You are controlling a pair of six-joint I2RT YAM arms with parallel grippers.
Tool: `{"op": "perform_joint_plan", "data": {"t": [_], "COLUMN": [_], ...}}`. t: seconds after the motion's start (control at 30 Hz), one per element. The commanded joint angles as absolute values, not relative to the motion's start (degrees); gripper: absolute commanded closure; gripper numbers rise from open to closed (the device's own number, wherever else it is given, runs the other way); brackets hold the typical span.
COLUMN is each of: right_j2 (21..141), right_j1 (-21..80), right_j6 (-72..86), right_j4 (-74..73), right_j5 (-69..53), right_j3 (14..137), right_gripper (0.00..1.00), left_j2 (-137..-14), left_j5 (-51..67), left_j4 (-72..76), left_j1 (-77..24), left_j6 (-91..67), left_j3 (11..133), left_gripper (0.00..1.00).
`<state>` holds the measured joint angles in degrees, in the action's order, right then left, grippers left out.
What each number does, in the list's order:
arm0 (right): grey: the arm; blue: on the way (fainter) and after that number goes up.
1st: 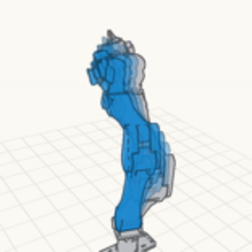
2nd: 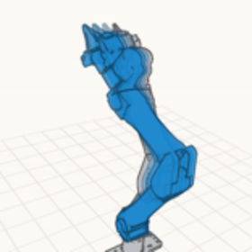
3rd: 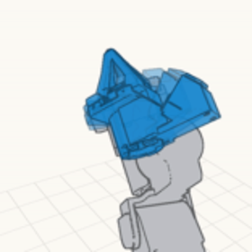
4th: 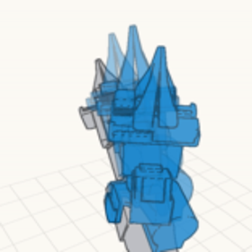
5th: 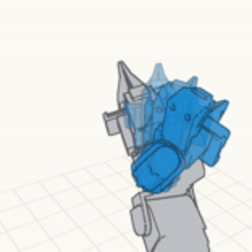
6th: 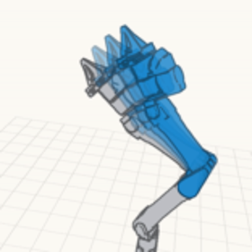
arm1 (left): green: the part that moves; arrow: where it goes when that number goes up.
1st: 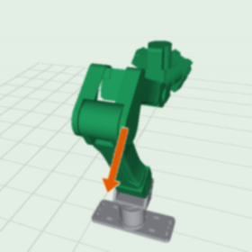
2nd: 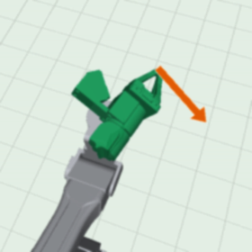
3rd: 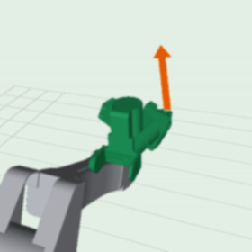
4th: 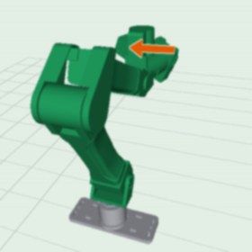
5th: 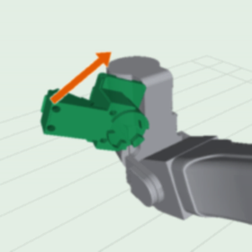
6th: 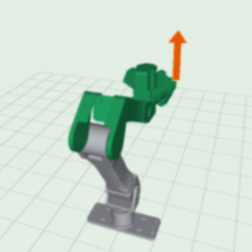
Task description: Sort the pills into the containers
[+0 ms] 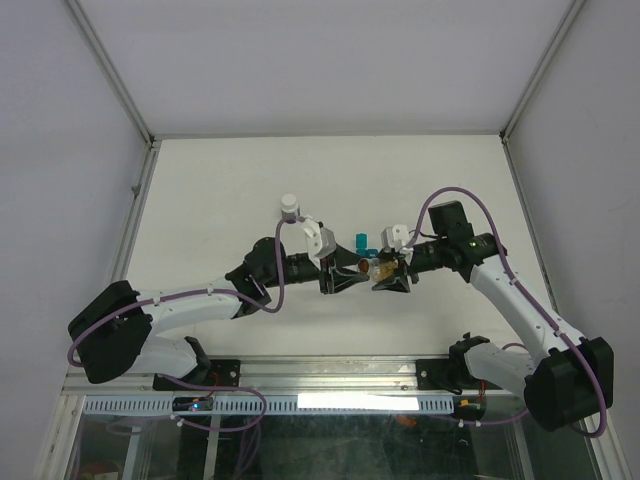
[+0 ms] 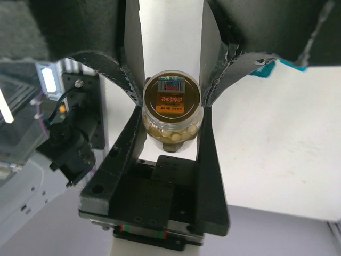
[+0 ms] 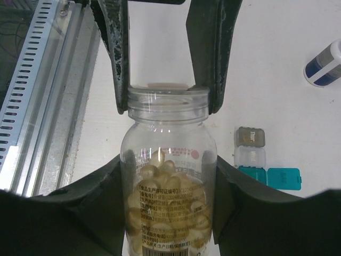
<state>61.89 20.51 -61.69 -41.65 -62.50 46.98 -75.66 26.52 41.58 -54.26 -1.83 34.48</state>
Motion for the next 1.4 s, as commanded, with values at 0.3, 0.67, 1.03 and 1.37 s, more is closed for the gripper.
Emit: {"op": "perform_joint_plan", "data": {"t": [0.3,0.67,1.03,1.37], "right_j2": [62.9,63.1,61.4,59.0], "right_j1": [20.4,19.4,18.2,18.6], "right_j6": [-56.8,-55.4,-55.3,-60.0], "right_j4": [-36.4,-36.5,-37.3,-38.3], "right_j5": [-60.8,-62.6,-65.6,-70.2], "right_j3": [48.7,49.3,49.6,48.0], "right_gripper": [1.0,1.0,1.0,1.0], "left_j2": [-75.2,-71.5,-53.2,-60.4], "left_j5": [-8.8,0.7,15.8,25.0], "left_j4": [36.2,44.5,40.3,44.9], "left_j1": [-57.7,-57.7,-57.7,-57.7], "left_j6": [-37.2,-33.6,-6.9,9.5], "left_j3": [37.4,33.5,27.5,26.1], "left_gripper": [1.0,0.02,0.01,0.01]}}
